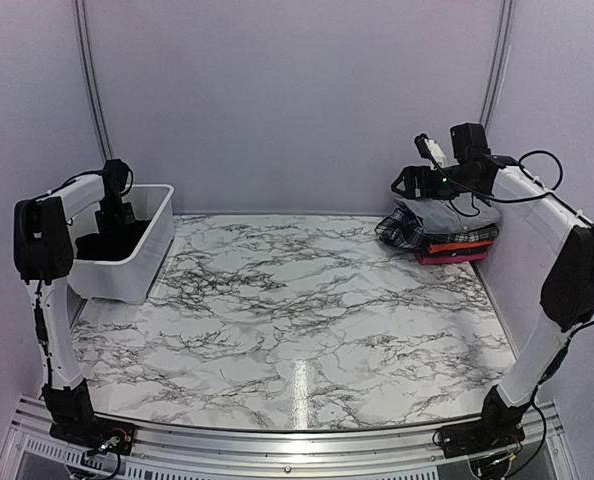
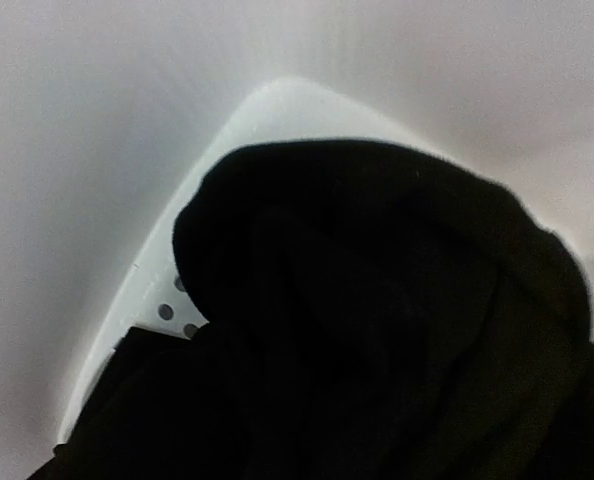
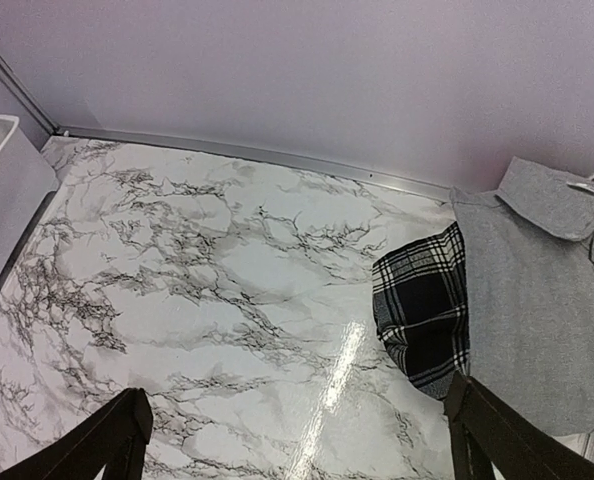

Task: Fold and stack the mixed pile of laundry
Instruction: Pick up the crumpled T-shirt from the bin, then place the crumpled T-shirt at the center of the board.

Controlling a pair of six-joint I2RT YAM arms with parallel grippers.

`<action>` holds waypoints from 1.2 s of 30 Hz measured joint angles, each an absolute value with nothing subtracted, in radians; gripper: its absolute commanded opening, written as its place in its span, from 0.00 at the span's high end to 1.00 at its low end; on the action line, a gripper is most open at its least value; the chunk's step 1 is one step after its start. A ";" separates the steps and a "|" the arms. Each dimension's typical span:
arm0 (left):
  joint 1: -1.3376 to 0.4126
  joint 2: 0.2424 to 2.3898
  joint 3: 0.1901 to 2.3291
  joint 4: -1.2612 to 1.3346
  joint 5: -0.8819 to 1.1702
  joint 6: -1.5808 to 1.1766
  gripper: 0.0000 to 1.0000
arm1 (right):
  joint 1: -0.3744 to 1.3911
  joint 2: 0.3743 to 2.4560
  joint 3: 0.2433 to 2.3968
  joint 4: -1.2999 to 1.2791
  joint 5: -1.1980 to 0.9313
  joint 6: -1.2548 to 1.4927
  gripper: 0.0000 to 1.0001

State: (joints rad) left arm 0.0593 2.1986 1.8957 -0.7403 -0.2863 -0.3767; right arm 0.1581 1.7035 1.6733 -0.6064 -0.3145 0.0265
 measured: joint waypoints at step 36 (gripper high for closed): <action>-0.442 1.739 2.006 -0.127 0.139 -0.625 0.01 | 0.158 1.542 1.489 -0.553 -0.407 0.060 0.01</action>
